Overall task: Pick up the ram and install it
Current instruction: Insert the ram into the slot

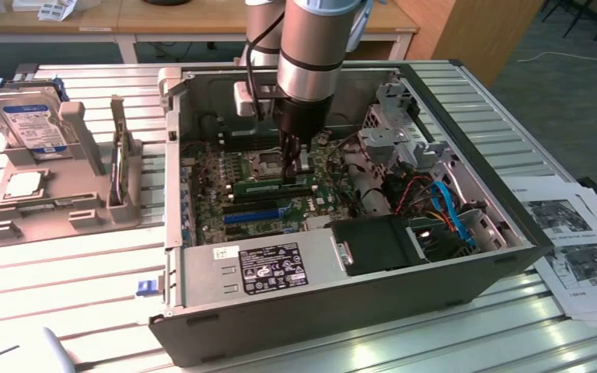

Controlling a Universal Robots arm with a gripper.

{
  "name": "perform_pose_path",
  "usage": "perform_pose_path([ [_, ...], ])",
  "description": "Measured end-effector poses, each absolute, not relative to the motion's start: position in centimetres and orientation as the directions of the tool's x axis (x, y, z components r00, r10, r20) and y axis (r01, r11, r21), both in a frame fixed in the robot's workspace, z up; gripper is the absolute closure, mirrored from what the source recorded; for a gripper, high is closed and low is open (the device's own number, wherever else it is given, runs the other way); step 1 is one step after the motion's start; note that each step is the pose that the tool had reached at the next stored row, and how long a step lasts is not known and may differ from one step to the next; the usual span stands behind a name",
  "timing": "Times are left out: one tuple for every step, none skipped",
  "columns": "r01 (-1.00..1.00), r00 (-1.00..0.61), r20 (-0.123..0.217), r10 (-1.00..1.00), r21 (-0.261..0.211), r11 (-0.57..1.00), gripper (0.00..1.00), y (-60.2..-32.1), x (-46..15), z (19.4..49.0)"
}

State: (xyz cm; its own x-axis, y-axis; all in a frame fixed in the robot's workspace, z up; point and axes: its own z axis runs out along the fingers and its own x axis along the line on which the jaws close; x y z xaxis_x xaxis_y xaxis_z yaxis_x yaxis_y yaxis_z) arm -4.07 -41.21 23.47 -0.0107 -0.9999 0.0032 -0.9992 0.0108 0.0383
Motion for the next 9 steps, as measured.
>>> perform_pose_path([
  [-0.999, -0.011, 0.003, -1.000, 0.038, 0.011, 0.88, -41.21, -4.06, 23.44],
  [-0.999, -0.011, 0.003, -1.000, 0.038, 0.011, 0.88, -41.20, -4.02, 23.41],
  [-0.999, -0.011, 0.003, -1.000, 0.038, 0.011, 0.88, -41.21, -3.97, 23.38],
  [-0.999, -0.011, 0.003, -1.000, 0.038, 0.011, 0.88, -41.21, -3.93, 23.37],
  [-0.999, -0.011, 0.003, -1.000, 0.038, 0.011, 0.88, -41.21, -3.92, 23.37],
  [-0.999, -0.011, 0.003, -1.000, 0.038, 0.011, 0.88, -41.21, -3.92, 23.37],
  [-0.999, -0.011, 0.003, -1.000, 0.038, 0.011, 0.88, -41.21, -3.92, 23.36],
  [-0.999, -0.011, 0.003, -1.000, 0.038, 0.011, 0.88, -41.21, -3.92, 23.36],
  [-0.999, -0.011, 0.003, -1.000, 0.038, 0.011, 0.88, -41.21, -3.92, 23.36],
])
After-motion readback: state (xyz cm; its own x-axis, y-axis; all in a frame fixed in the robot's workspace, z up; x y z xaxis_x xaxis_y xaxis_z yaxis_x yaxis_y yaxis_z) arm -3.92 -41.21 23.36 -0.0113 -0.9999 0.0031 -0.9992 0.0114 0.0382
